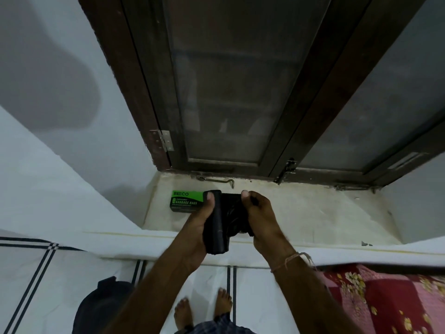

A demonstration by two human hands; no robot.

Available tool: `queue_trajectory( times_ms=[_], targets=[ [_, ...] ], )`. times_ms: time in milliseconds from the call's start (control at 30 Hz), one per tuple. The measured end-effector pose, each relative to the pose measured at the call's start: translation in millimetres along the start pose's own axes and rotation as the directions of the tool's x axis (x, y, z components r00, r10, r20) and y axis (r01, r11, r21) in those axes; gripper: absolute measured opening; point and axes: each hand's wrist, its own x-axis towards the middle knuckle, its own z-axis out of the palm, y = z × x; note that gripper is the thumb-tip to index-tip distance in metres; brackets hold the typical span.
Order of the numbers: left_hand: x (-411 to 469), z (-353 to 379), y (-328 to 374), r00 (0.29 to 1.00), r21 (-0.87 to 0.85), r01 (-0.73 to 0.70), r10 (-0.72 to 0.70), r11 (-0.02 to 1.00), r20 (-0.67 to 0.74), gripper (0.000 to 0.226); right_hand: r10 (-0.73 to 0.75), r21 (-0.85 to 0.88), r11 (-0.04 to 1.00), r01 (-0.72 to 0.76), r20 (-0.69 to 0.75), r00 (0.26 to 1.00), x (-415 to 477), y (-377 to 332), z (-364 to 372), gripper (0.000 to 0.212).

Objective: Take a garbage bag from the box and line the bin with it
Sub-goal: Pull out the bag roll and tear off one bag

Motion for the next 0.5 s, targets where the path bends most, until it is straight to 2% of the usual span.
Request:
queue_trajectory(
  times_ms=[67,167,233,300,367,500],
  targets=[
    [-2,1,2,0.999,0.039,-0.043,0.043,0.998,-0.007,0.061,-0.031,0.011,0.999,0.031,-0.023,0.999,-2,-2,4,0.027],
    [-6,-1,7,1.0,0.008,0.006,-0.006,1.0,0.008,0.053,-0.028,0.083,0.996,0.029,-0.012,1.0,-5,-7,10,0.034],
    [-10,-4,11,1.0,-0.031,0.017,-0.018,0.999,-0.02,0.049,-0.012,0.04,0.999,0.009,0.085,0.996,-9,-8,10,0.04],
    [-11,-10,11,0.999,0.004,-0.035,0.035,0.999,-0.004,0.058,-0.026,-0.056,0.998,0.036,0.176,0.984,-15,-9,11,0.039],
    [-14,-13,11,0.996,0.03,-0.08,0.078,0.996,0.036,0.057,-0.053,-0.042,0.997,0.061,0.169,0.984,-15,-7,9,0.036],
    [-24,-16,20,0.999,-0.058,-0.02,0.023,0.998,0.037,0.046,-0.076,0.025,0.997,0.074,0.11,0.991,-19,-3,7,0.025]
  ],
)
